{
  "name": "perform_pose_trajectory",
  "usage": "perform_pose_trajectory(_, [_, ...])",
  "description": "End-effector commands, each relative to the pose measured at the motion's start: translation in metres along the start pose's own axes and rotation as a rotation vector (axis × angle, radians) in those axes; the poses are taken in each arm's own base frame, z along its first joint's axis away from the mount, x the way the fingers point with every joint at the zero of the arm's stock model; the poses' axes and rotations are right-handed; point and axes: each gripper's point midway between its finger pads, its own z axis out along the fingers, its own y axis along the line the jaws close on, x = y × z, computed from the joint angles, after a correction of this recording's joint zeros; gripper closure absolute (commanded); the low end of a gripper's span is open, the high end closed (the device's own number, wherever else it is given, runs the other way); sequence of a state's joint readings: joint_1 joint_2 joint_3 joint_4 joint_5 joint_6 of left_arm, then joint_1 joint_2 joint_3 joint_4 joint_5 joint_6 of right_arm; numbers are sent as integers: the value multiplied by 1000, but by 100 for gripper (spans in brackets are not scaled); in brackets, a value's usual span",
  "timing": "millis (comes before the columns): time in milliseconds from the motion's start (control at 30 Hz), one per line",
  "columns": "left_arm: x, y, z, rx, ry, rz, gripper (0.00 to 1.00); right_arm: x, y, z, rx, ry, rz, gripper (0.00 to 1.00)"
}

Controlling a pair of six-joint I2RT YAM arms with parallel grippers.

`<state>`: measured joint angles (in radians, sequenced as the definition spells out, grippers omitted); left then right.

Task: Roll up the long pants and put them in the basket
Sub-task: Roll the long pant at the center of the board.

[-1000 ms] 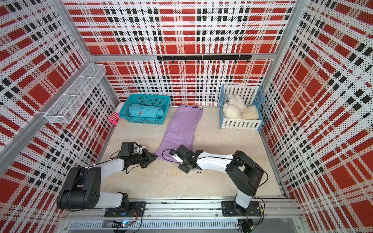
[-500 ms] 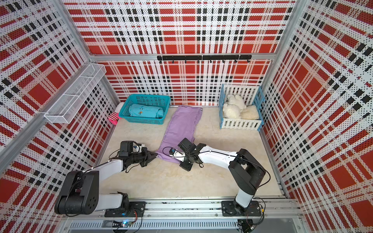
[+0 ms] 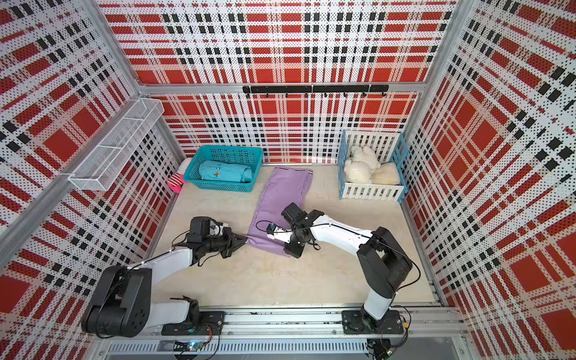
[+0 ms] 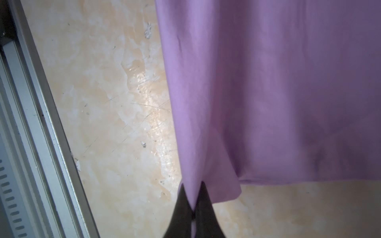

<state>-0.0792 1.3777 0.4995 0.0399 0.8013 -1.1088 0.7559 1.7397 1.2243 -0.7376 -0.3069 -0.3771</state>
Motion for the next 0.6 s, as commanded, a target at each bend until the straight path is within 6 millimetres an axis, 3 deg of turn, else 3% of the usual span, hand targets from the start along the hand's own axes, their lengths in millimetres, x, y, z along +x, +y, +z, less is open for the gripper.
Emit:
perform_pose_trajectory(0, [-23, -9, 7, 3, -30, 58, 100, 9, -1, 13, -74, 69, -13, 100])
perform_pose_trajectory(200, [-43, 7, 10, -30, -48, 21, 100, 0, -8, 31, -117, 87, -21, 100])
perform_pose_trajectory(400, [-58, -6, -5, 0, -89, 26, 100, -20, -15, 30, -119, 53, -41, 100])
perform_pose_trajectory(567, [-64, -1, -2, -20, -80, 18, 100, -24, -22, 39, -126, 76, -33, 100])
